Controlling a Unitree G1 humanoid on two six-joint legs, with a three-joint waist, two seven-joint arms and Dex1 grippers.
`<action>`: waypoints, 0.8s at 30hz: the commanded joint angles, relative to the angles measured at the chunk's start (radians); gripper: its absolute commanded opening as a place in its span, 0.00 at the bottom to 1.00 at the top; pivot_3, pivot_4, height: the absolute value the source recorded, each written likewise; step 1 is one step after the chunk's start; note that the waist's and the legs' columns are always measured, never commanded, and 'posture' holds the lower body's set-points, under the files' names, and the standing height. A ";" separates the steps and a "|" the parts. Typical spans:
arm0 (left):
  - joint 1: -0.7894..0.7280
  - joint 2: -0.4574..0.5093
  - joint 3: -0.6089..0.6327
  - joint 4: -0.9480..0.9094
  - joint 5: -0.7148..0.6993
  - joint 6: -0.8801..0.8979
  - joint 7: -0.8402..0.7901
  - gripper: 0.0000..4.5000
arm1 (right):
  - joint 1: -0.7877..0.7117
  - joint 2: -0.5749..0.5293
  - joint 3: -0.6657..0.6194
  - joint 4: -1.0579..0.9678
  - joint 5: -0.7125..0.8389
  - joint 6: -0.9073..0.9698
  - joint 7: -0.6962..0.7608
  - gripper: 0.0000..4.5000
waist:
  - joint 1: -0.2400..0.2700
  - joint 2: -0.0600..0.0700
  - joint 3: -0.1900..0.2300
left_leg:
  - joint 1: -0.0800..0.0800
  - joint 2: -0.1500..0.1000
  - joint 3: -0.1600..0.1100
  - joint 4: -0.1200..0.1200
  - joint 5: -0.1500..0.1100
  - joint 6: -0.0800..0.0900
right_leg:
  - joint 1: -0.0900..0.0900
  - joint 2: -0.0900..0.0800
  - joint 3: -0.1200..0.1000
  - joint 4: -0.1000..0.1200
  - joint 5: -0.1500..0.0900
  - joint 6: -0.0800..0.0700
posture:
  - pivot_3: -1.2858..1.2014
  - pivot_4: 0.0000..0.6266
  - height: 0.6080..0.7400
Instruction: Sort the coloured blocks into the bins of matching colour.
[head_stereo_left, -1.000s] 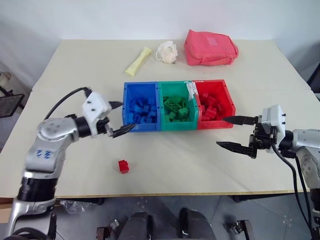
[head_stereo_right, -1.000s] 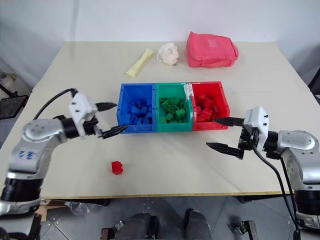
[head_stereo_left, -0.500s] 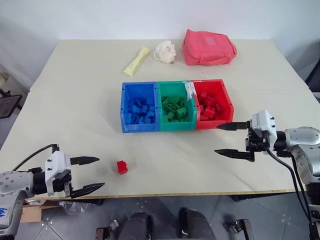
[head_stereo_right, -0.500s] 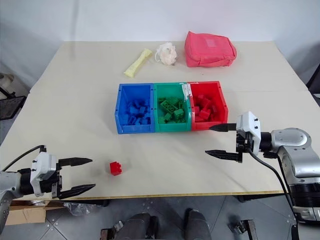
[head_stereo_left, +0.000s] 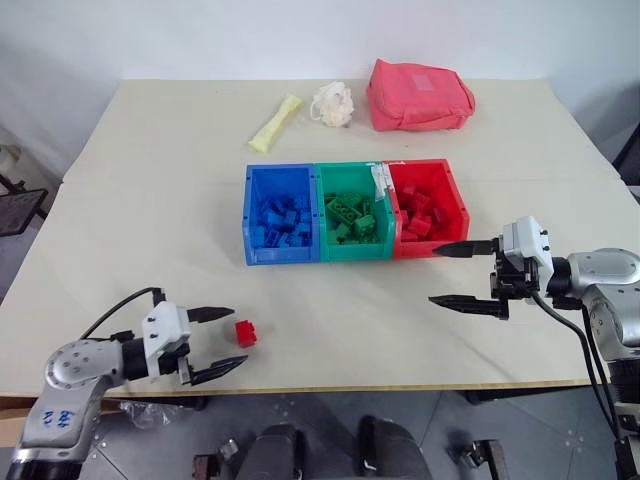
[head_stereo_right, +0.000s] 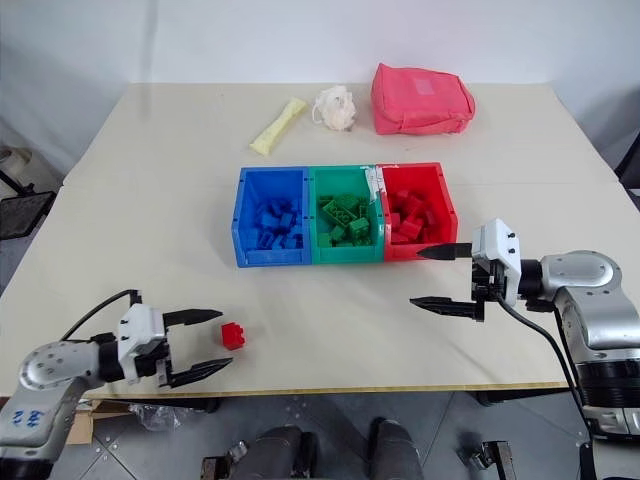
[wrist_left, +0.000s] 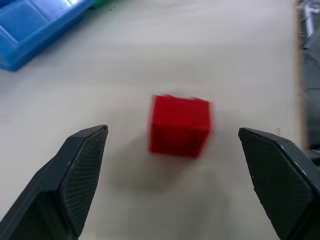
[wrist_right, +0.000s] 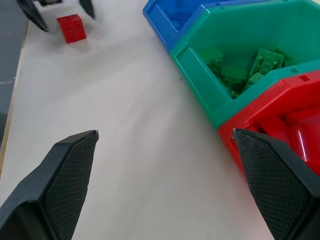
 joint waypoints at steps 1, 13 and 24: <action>-0.021 -0.017 -0.033 0.031 0.015 -0.051 0.002 0.99 | 0.013 -0.009 -0.020 -0.054 0.014 0.005 -0.006 1.00 | -0.001 0.000 0.000 | 0.000 0.000 0.000 0.000 0.000 0.000 | 0.000 0.000 0.000 0.000 0.000 0.000 | 0.52 0.24 1.00; -0.056 -0.033 -0.096 0.020 -0.006 -0.034 -0.005 0.99 | 0.119 -0.022 -0.095 -0.150 0.040 0.049 -0.071 1.00 | 0.002 0.000 0.000 | 0.000 0.000 0.000 0.001 0.000 0.000 | 0.000 -0.001 0.001 0.000 0.000 0.000 | 0.52 0.24 1.00; -0.064 -0.027 -0.066 0.002 -0.037 0.031 0.040 0.44 | 0.135 -0.021 -0.102 -0.160 0.041 0.051 -0.093 1.00 | 0.001 0.000 0.000 | 0.000 0.000 0.000 0.001 0.000 0.000 | 0.000 0.000 0.001 0.000 0.000 0.000 | 0.52 0.24 1.00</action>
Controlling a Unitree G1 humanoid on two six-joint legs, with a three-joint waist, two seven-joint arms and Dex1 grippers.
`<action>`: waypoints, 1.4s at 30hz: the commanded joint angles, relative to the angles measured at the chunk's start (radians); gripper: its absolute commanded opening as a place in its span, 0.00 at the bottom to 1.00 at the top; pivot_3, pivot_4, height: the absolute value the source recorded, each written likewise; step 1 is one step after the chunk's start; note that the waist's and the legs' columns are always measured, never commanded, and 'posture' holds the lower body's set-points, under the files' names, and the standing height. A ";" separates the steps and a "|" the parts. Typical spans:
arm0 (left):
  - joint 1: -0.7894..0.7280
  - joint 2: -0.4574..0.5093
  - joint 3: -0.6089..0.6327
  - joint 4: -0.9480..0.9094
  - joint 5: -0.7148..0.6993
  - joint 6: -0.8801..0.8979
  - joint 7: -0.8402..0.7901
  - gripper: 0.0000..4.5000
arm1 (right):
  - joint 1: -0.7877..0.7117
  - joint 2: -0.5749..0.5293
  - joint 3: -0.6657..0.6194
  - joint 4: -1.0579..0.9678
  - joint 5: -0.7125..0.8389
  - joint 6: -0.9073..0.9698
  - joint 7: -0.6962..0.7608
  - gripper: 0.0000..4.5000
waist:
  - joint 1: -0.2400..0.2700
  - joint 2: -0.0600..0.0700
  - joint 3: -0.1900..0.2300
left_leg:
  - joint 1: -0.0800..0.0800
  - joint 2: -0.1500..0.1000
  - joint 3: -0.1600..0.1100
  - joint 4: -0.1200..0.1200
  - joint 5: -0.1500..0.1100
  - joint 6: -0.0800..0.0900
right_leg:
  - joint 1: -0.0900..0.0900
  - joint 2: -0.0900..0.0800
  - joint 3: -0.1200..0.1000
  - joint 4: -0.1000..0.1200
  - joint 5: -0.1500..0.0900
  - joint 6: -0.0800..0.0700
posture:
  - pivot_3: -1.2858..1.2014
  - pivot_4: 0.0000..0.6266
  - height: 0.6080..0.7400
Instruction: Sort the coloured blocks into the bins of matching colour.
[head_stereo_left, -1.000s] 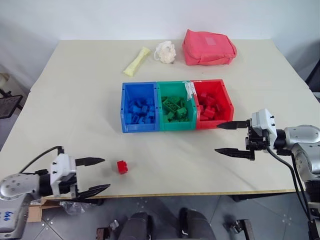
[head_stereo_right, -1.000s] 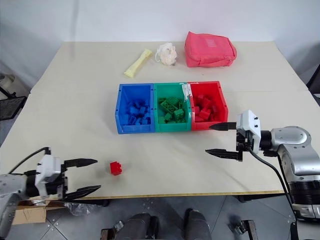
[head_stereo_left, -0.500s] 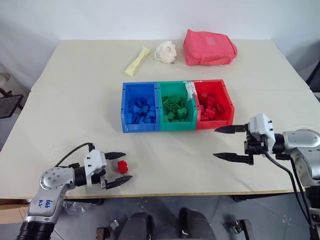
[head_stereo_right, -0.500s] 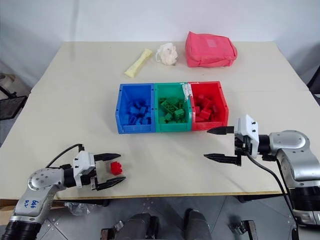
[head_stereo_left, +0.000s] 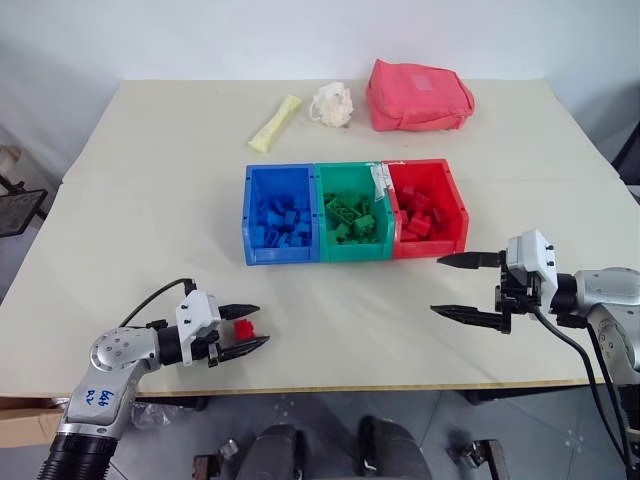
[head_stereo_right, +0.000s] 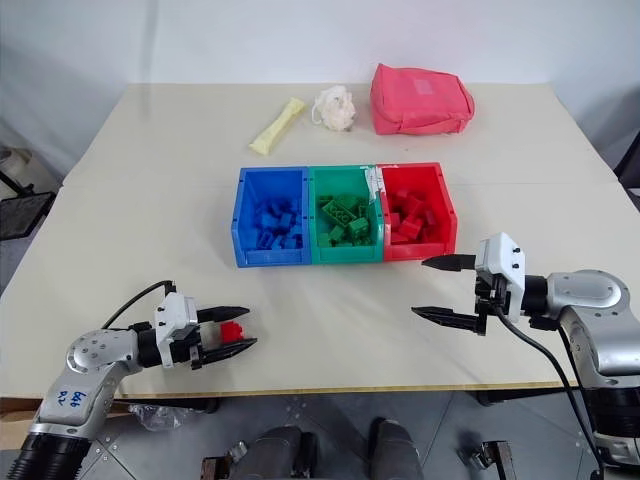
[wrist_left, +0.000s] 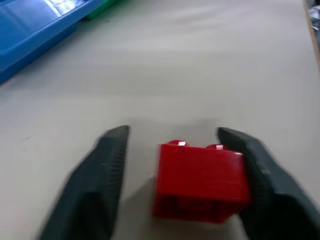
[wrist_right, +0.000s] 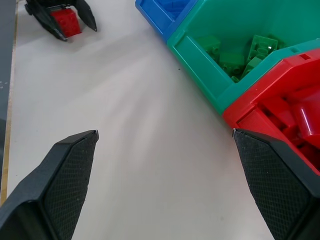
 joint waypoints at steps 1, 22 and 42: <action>0.005 0.008 0.025 -0.040 -0.032 0.002 -0.001 0.37 | 0.000 -0.016 -0.037 -0.033 0.022 0.001 -0.007 1.00 | 0.001 0.000 0.000 | 0.000 0.000 0.000 0.000 0.000 0.000 | 0.000 0.000 0.000 0.000 0.000 0.000 | 0.52 0.24 1.00; -0.475 -0.363 -0.221 0.049 0.075 0.036 0.237 0.33 | 0.235 0.022 -0.256 -0.239 0.105 0.101 -0.256 1.00 | 0.024 -0.001 0.000 | 0.000 -0.004 0.002 0.001 0.002 0.003 | 0.001 0.001 -0.005 0.002 0.001 0.003 | 0.52 0.24 1.00; -1.031 -0.693 -0.235 0.799 0.215 -0.210 0.342 0.33 | 0.493 0.124 -0.382 -0.467 0.133 0.106 -0.428 1.00 | 0.053 -0.003 0.001 | -0.002 -0.007 0.004 0.000 0.004 0.007 | 0.001 0.000 -0.006 -0.003 0.003 0.005 | 0.52 0.24 1.00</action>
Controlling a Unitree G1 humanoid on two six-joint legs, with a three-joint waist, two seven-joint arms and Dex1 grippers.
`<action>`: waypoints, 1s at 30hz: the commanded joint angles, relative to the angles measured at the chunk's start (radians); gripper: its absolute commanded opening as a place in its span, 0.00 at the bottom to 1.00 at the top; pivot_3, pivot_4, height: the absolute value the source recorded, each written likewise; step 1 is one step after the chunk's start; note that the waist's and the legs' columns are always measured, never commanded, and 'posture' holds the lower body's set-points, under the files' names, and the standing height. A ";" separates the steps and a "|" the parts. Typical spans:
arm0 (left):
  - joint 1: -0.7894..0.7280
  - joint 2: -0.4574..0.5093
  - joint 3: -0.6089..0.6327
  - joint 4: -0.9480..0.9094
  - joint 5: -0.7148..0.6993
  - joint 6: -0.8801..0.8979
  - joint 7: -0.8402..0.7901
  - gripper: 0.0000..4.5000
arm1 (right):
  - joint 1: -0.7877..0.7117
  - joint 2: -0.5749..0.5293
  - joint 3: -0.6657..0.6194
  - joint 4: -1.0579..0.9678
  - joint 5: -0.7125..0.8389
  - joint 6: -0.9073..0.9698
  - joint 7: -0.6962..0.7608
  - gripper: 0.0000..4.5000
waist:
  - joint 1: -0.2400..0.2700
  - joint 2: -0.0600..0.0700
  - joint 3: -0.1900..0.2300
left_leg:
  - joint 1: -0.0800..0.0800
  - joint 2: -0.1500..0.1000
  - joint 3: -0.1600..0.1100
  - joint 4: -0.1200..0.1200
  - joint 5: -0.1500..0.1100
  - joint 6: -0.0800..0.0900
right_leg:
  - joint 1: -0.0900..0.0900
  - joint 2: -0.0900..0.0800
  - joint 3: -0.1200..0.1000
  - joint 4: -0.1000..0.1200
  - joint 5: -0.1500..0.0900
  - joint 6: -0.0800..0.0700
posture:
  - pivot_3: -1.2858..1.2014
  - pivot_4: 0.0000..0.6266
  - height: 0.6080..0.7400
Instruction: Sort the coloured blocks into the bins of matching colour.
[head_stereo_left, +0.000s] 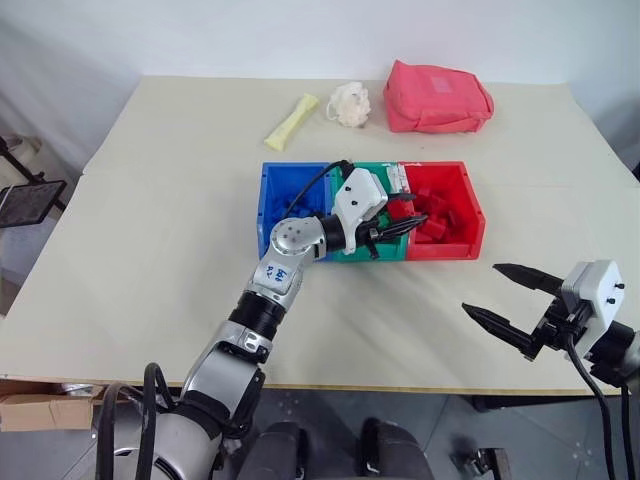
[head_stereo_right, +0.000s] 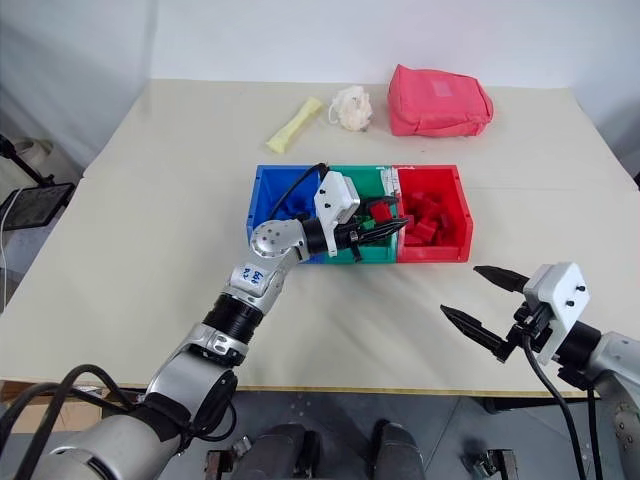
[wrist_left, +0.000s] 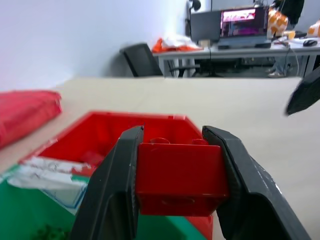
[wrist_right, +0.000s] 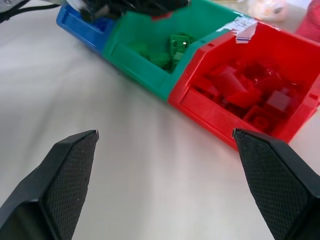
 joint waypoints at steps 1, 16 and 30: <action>-0.122 -0.061 0.014 0.116 0.023 -0.066 0.044 0.33 | 0.018 0.019 -0.035 -0.054 0.013 -0.020 -0.027 1.00 | 0.006 0.000 0.000 | -0.001 -0.001 0.000 0.000 0.000 0.001 | 0.000 -0.001 0.000 -0.001 0.000 0.000 | 0.52 0.24 1.00; -0.355 -0.174 0.106 0.503 0.051 -0.254 0.113 0.75 | 0.048 0.057 -0.013 -0.089 0.003 -0.046 -0.072 1.00 | 0.006 -0.001 0.001 | -0.002 -0.002 0.000 -0.001 0.001 0.002 | -0.001 -0.002 0.000 -0.002 0.001 0.002 | 0.52 0.24 1.00; -0.382 -0.154 0.141 0.541 0.068 -0.255 0.105 0.99 | 0.040 0.066 0.005 -0.089 -0.009 -0.056 -0.089 1.00 | 0.006 -0.001 0.001 | -0.002 -0.003 0.000 -0.001 0.001 0.002 | -0.001 -0.002 0.000 -0.002 0.001 0.002 | 0.52 0.24 1.00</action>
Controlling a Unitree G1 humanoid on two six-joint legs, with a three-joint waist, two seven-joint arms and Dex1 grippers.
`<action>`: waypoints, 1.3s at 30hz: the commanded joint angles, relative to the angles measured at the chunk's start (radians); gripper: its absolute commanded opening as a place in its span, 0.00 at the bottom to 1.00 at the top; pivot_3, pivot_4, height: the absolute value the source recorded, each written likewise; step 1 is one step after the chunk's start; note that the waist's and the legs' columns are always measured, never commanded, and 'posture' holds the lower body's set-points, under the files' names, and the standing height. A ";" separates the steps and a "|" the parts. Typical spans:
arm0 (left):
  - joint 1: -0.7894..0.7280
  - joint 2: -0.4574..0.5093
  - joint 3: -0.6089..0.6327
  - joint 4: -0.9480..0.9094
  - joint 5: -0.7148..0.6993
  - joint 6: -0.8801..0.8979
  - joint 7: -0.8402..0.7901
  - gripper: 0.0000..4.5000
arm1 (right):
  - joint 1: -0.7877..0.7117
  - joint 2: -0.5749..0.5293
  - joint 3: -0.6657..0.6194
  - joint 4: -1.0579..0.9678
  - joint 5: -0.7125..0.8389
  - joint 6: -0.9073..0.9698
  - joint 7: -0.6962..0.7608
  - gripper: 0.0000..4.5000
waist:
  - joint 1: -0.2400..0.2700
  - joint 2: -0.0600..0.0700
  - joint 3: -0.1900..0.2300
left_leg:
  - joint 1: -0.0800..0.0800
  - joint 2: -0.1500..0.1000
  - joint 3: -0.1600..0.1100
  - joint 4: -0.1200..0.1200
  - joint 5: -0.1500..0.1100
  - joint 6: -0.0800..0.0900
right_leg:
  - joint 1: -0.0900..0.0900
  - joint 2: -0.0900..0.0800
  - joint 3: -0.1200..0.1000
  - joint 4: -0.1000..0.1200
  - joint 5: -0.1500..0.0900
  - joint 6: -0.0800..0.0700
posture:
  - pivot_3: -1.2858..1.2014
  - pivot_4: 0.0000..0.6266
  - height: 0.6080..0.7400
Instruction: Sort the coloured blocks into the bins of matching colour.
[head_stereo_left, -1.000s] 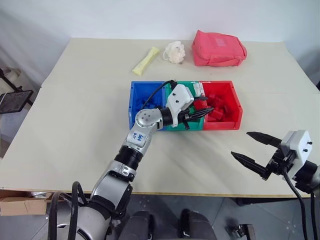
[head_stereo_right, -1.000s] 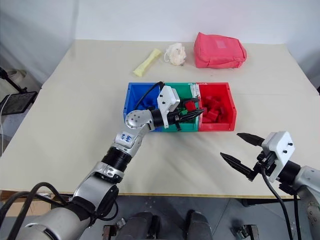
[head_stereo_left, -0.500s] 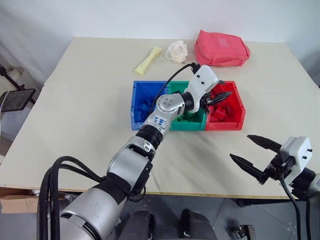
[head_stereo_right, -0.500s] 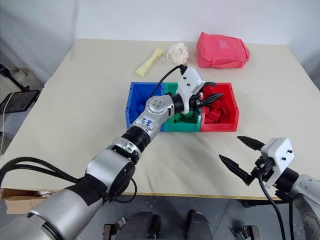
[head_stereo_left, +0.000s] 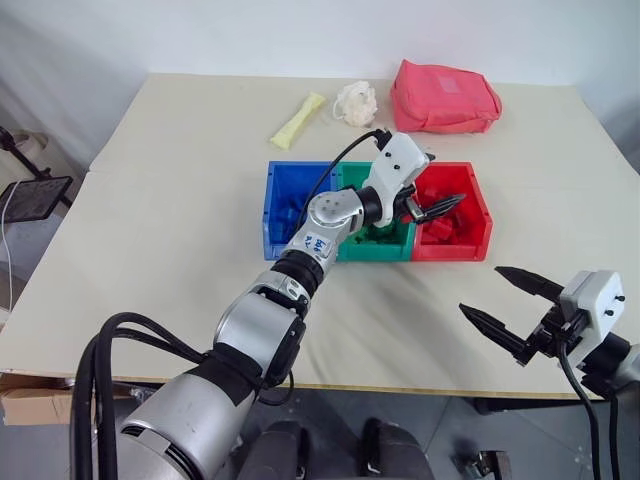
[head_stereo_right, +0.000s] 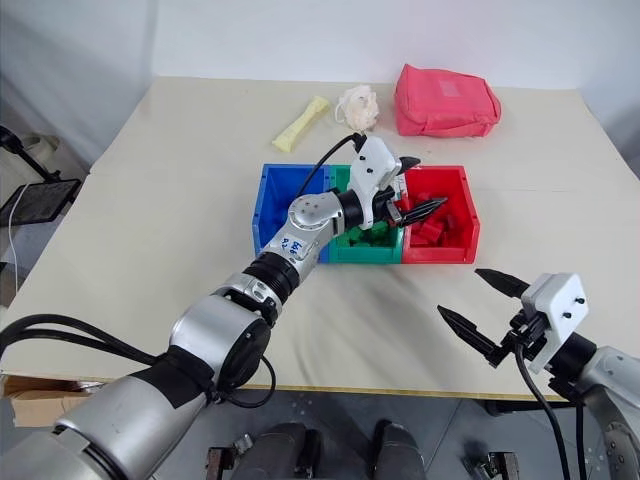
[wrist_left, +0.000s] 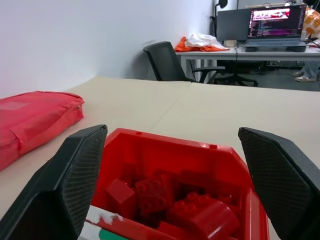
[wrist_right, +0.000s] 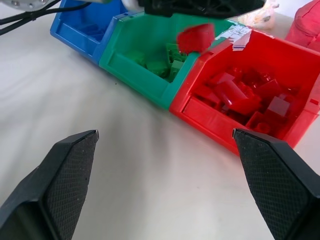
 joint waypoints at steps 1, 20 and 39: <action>-0.041 -0.032 0.011 -0.010 0.007 -0.013 -0.004 0.99 | 0.005 0.012 -0.006 -0.031 0.000 -0.025 -0.013 1.00 | -0.001 0.000 0.000 | 0.000 0.000 0.000 0.000 0.000 0.000 | 0.000 0.000 0.000 0.000 0.000 0.000 | 0.52 0.24 1.00; 0.022 0.219 -0.054 -0.089 0.119 0.167 -0.102 0.99 | -0.011 0.013 -0.002 -0.015 -0.005 -0.025 -0.017 1.00 | -0.007 0.000 0.000 | 0.000 0.000 0.000 0.000 0.000 0.000 | 0.000 0.001 0.000 0.002 0.000 0.000 | 0.52 0.24 1.00; 0.118 0.304 -0.003 -0.296 0.042 0.189 -0.225 0.99 | -0.036 -0.016 -0.008 0.015 -0.005 -0.019 0.015 1.00 | -0.013 0.000 0.000 | 0.001 0.000 0.000 0.000 0.000 0.000 | 0.000 0.001 0.000 0.003 0.000 0.000 | 0.52 0.24 1.00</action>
